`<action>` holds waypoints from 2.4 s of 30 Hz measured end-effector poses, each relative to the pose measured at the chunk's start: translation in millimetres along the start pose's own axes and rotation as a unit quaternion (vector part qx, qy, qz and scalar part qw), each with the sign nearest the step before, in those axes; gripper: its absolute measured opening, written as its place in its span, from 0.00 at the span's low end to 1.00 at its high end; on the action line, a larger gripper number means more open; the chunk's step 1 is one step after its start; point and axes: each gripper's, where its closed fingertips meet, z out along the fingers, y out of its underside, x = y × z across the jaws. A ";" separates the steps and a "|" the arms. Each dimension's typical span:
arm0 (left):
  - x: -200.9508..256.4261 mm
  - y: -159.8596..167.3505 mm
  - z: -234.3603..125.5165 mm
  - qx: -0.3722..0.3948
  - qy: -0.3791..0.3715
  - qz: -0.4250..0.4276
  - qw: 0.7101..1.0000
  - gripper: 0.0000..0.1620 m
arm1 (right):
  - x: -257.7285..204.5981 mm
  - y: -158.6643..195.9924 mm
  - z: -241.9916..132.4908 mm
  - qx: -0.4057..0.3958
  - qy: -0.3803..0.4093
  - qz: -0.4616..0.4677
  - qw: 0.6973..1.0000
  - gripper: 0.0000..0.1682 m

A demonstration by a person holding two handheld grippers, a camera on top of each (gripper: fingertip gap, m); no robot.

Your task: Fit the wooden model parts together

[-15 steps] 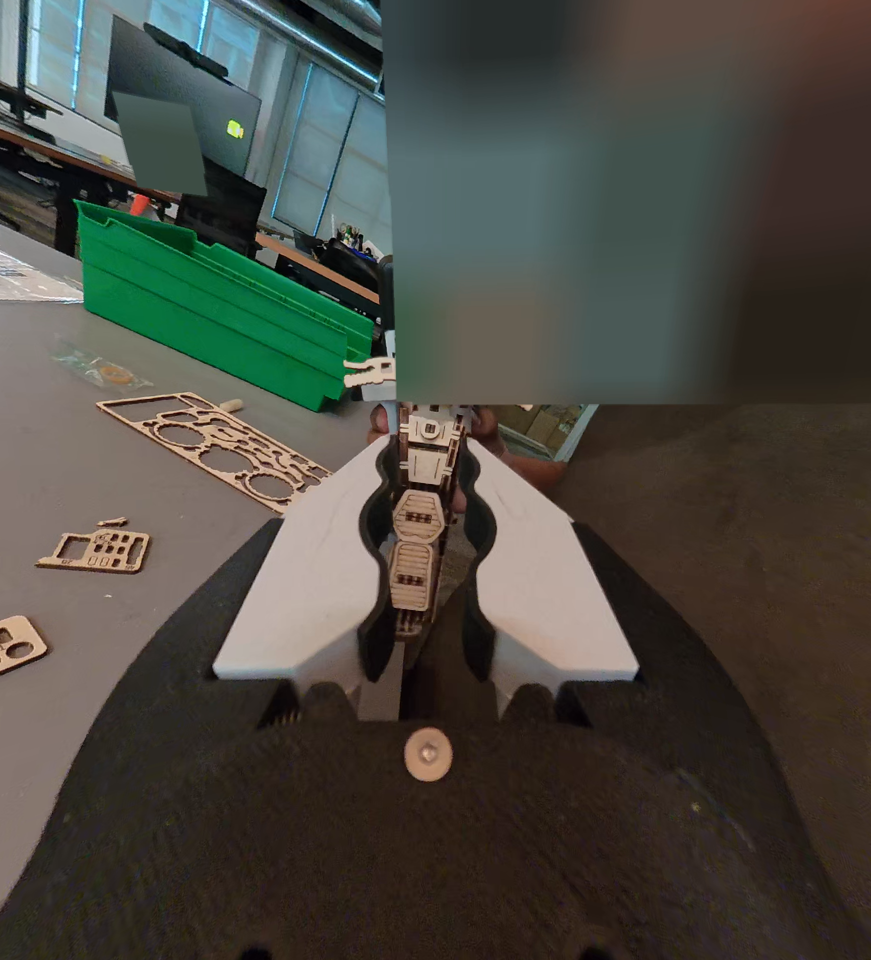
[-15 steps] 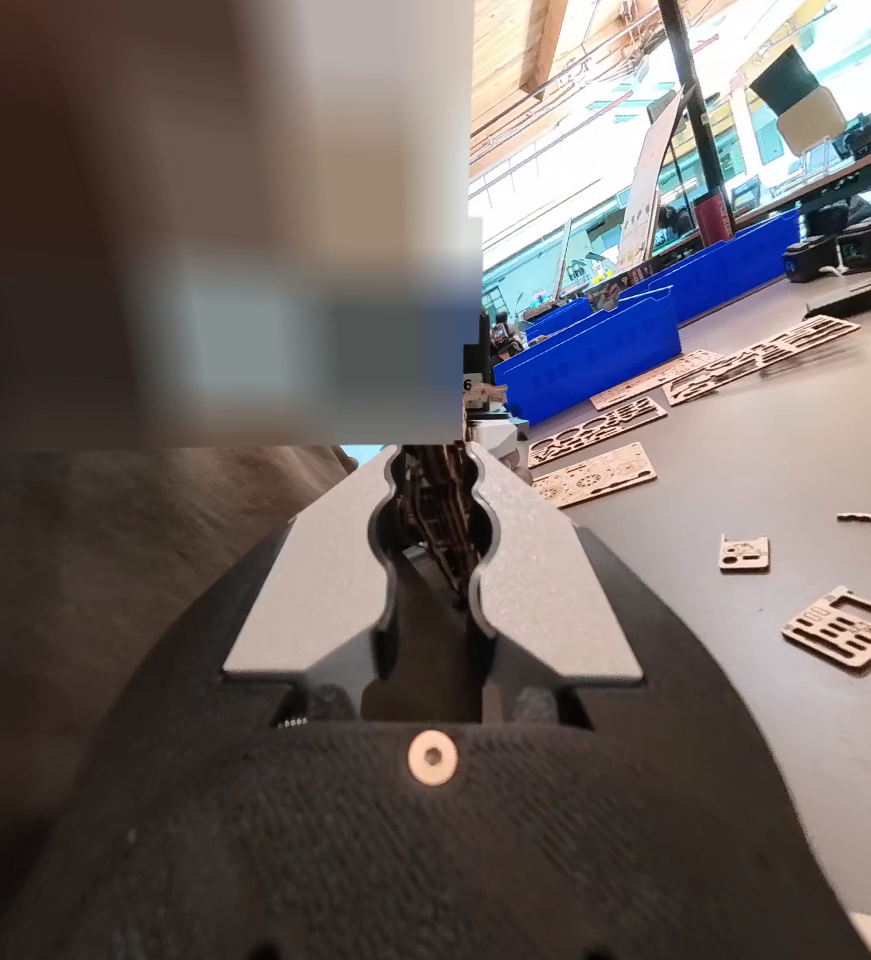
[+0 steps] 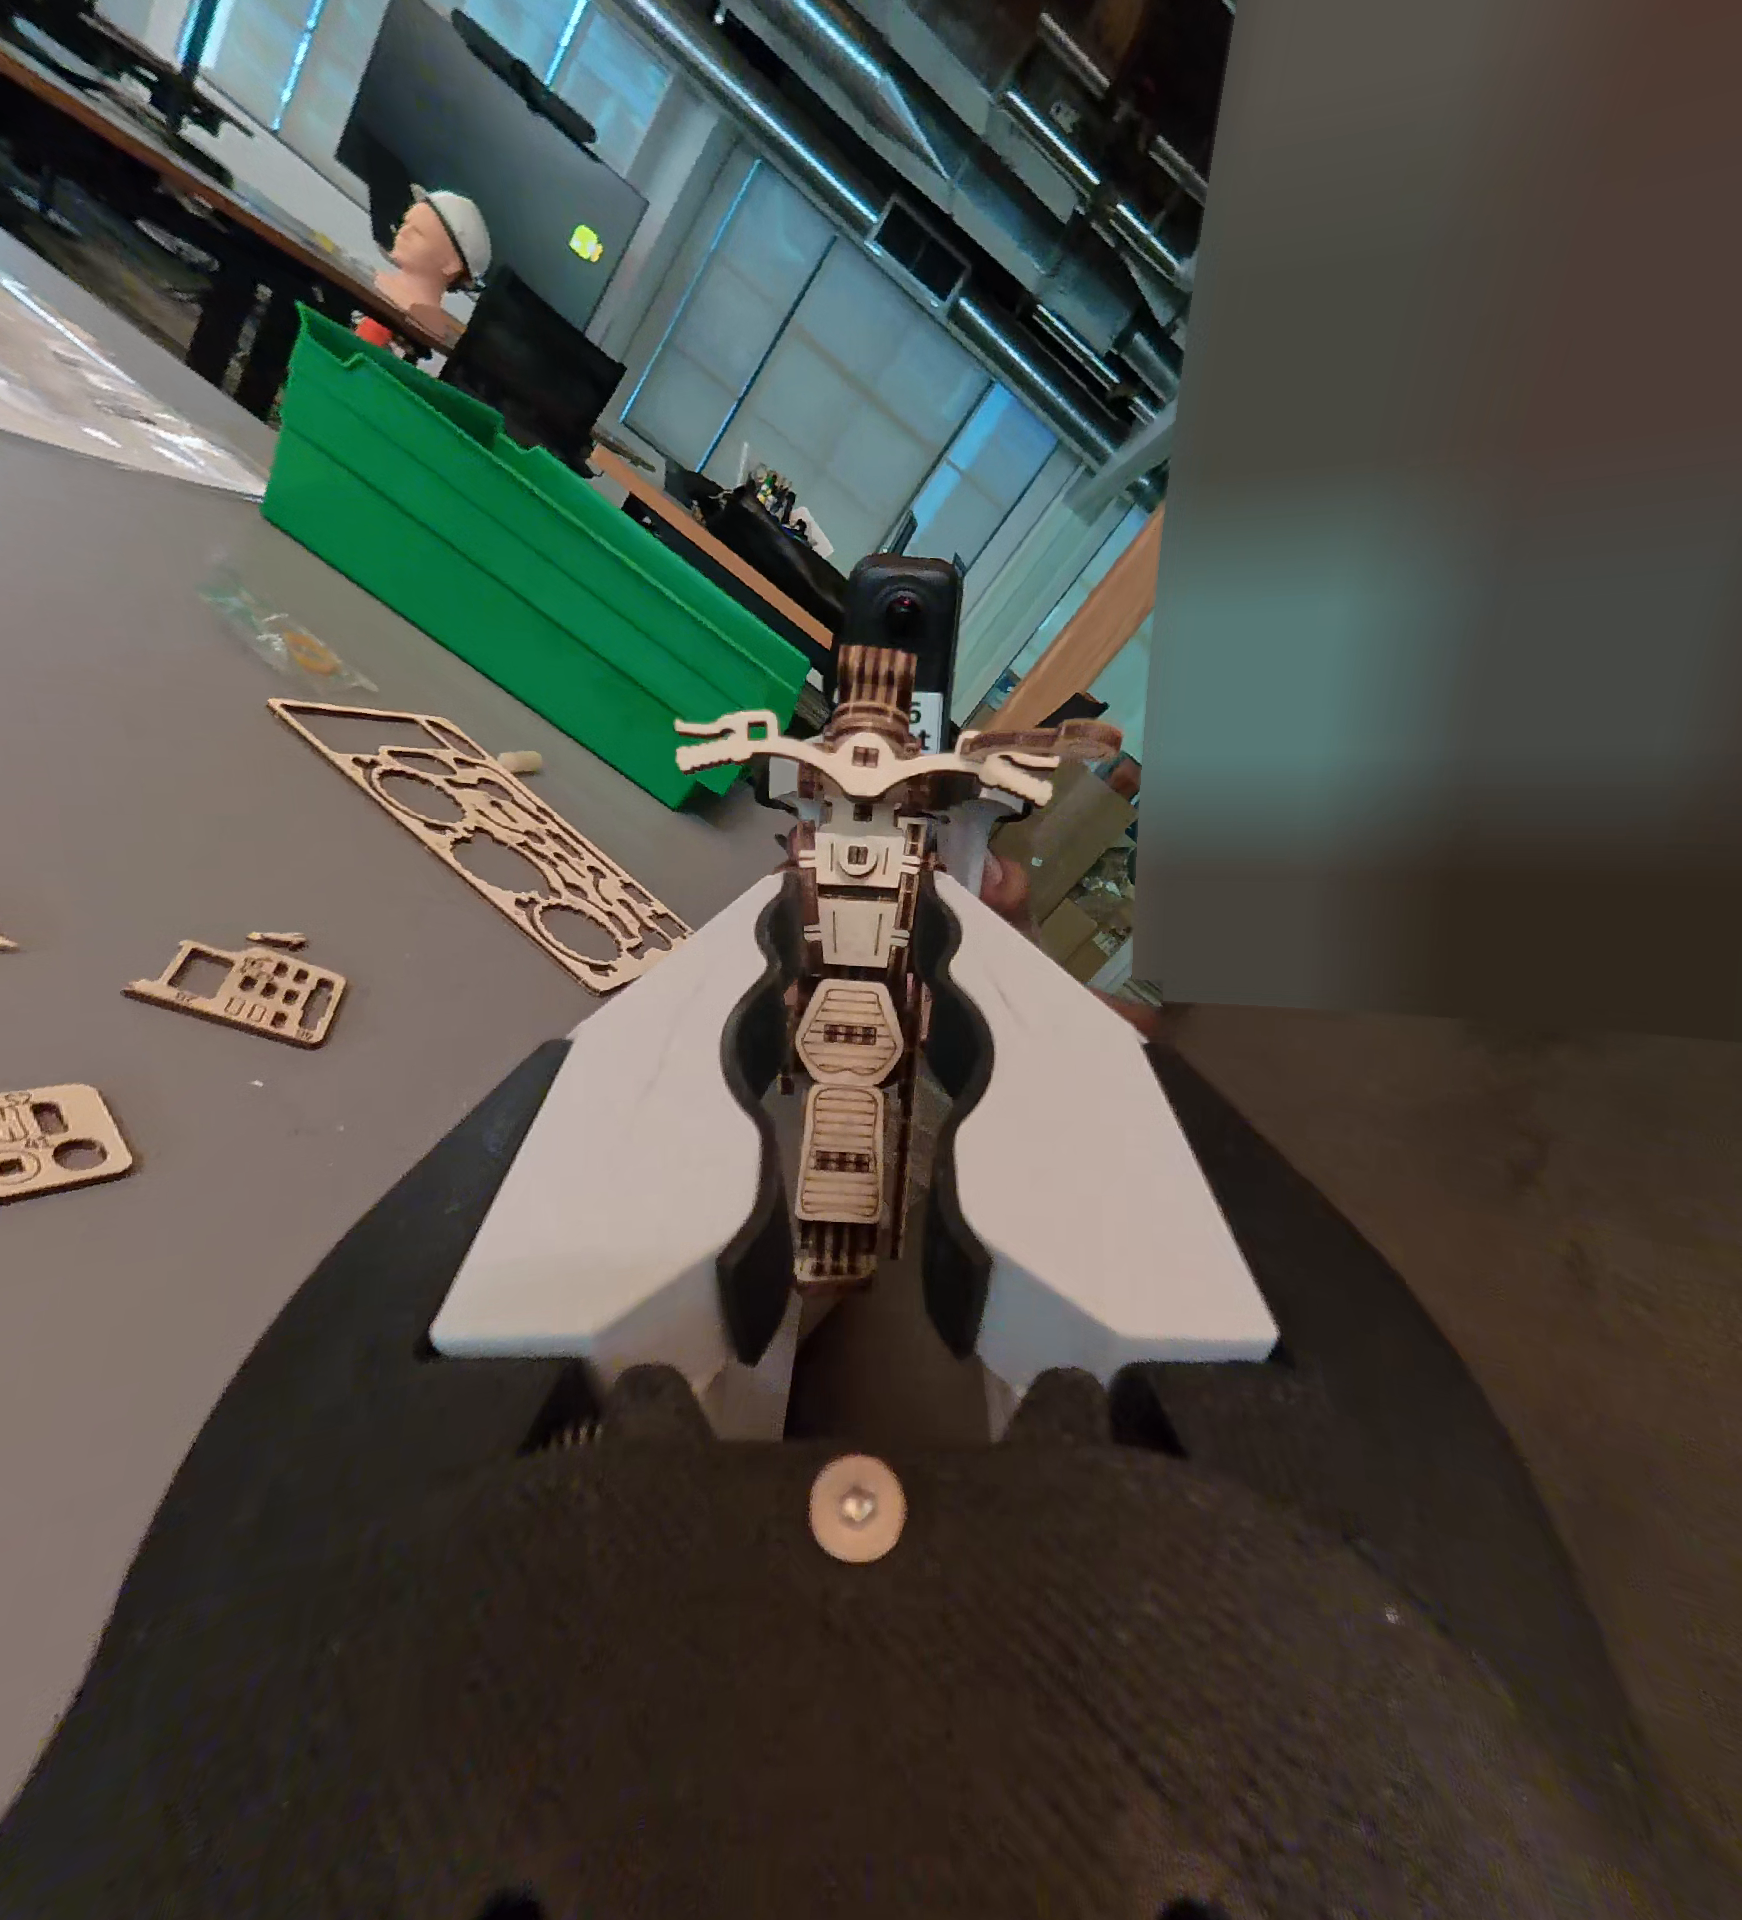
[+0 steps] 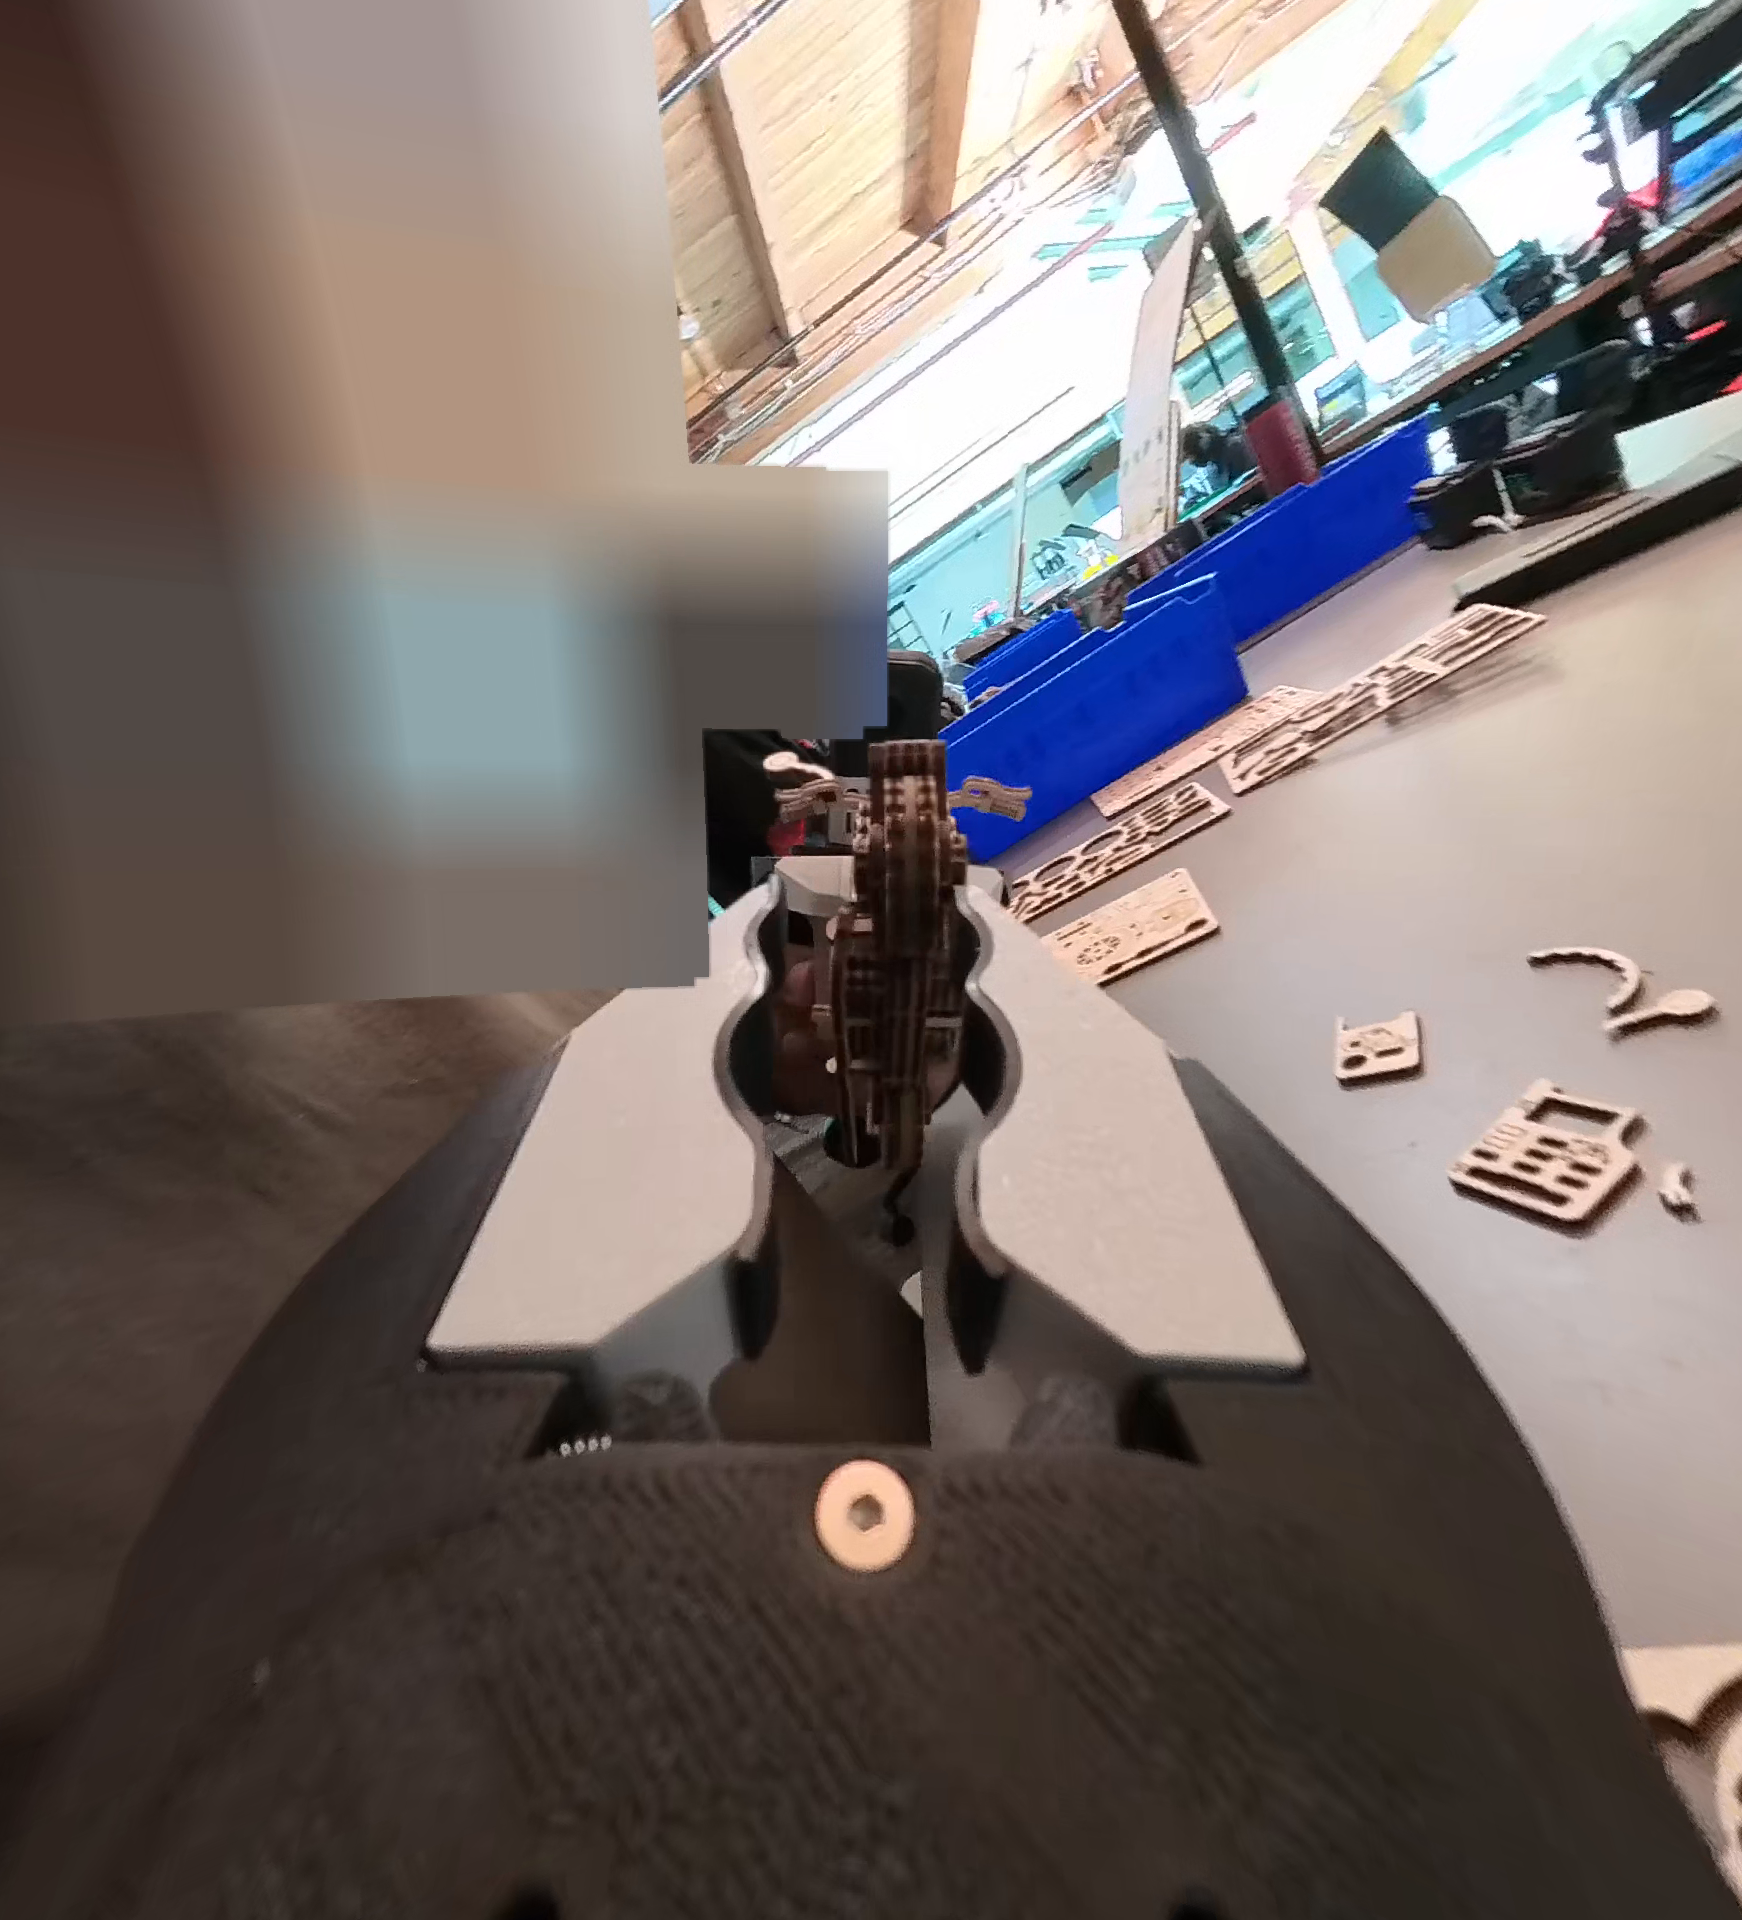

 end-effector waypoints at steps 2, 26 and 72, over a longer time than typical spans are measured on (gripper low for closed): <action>-1.9 0.3 0.1 0.001 -0.002 -0.012 1.000 0.11 | 2.8 -0.3 -0.7 0.002 0.008 0.003 1.000 0.17; -0.1 5.5 5.1 -0.004 -0.025 -0.009 1.000 0.11 | 8.3 30.3 12.7 -0.058 0.034 0.044 0.997 0.18; 10.7 7.7 5.7 -0.008 0.004 0.021 1.000 0.12 | -2.1 27.1 15.3 -0.075 0.021 0.012 0.997 0.17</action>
